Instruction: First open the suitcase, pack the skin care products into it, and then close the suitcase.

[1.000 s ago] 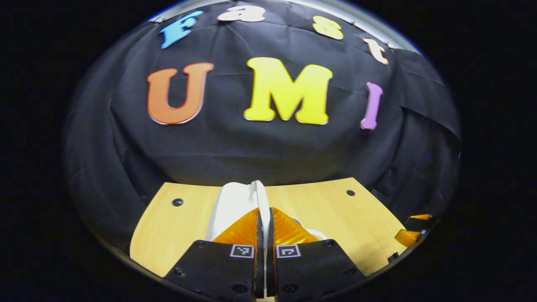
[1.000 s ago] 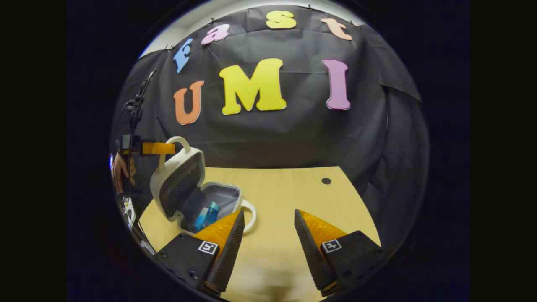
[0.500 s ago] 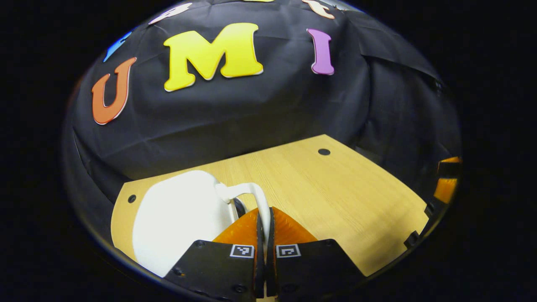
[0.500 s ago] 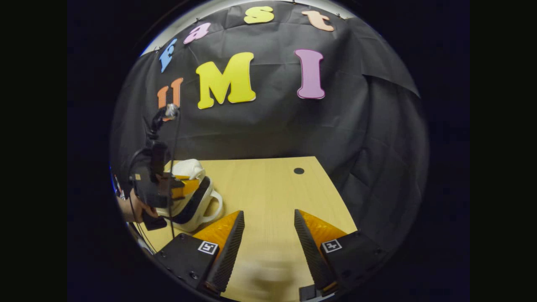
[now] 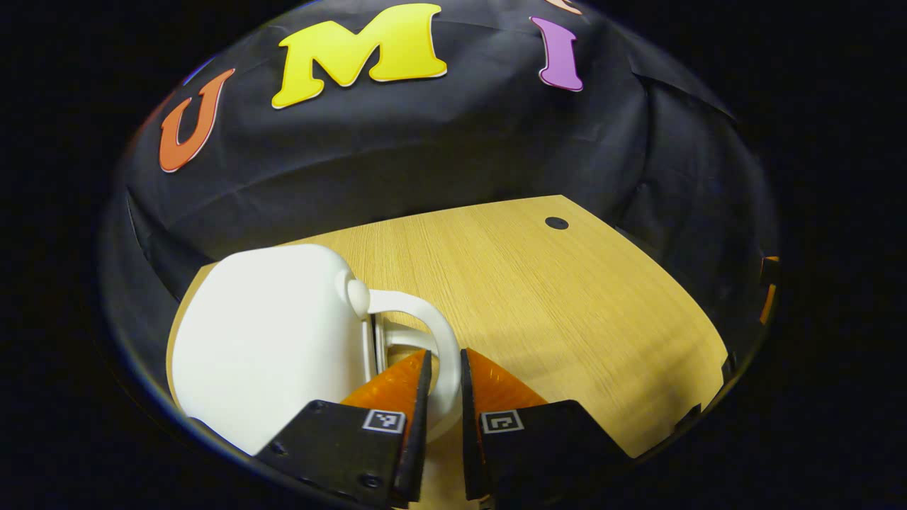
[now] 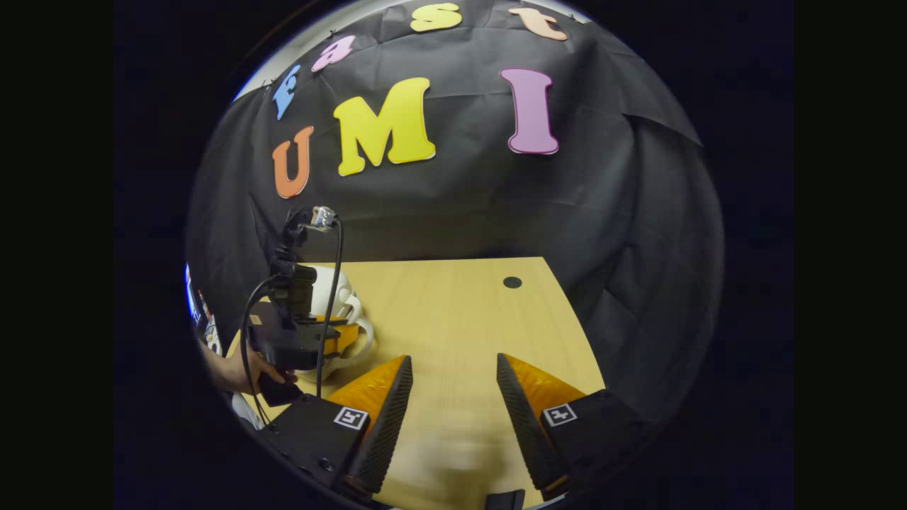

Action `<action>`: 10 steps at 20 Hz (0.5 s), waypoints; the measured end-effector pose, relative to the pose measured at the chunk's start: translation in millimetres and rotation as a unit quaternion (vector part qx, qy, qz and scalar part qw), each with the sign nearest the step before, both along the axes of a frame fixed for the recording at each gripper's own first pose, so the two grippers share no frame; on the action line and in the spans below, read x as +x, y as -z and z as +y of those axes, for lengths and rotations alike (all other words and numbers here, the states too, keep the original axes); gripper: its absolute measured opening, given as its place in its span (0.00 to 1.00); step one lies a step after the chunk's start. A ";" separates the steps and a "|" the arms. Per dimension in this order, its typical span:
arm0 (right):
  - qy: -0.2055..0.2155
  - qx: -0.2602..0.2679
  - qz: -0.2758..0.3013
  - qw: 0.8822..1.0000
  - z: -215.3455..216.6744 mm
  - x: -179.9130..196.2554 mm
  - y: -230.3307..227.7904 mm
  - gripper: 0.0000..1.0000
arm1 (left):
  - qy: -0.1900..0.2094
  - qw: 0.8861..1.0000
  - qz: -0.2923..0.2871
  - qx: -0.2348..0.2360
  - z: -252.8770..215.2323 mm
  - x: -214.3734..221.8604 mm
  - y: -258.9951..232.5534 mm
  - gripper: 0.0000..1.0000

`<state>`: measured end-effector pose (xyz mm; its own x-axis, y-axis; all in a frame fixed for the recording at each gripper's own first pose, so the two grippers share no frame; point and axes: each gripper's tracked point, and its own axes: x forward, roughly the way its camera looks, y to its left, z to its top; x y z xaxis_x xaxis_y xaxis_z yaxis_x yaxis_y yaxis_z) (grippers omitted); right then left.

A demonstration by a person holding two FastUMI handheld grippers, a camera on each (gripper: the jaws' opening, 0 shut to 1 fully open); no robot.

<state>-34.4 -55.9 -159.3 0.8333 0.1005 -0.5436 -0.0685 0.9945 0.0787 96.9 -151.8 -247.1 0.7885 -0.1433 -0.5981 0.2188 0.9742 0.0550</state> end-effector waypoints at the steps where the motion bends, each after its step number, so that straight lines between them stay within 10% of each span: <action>1: -0.010 0.000 -0.002 1.000 -0.7 3.5 -0.6 0.71 | -0.005 1.000 -0.003 -0.008 -3.6 -2.3 -4.1 0.34; 5: -0.045 0.011 -0.018 0.999 9.5 24.1 -10.7 0.70 | -0.022 0.999 -0.047 -0.014 -10.4 -12.6 -53.2 0.92; 10: -0.043 0.011 -0.113 0.993 37.7 59.3 -81.6 0.69 | -0.077 0.981 -0.175 -0.020 18.1 -25.4 -181.5 0.94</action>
<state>24.9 -18.2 -77.6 0.9217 0.1864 -0.3403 -0.1715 0.9824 0.0738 71.6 -133.7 -65.5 0.9590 -0.0250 -0.2824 0.0441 0.9971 0.0617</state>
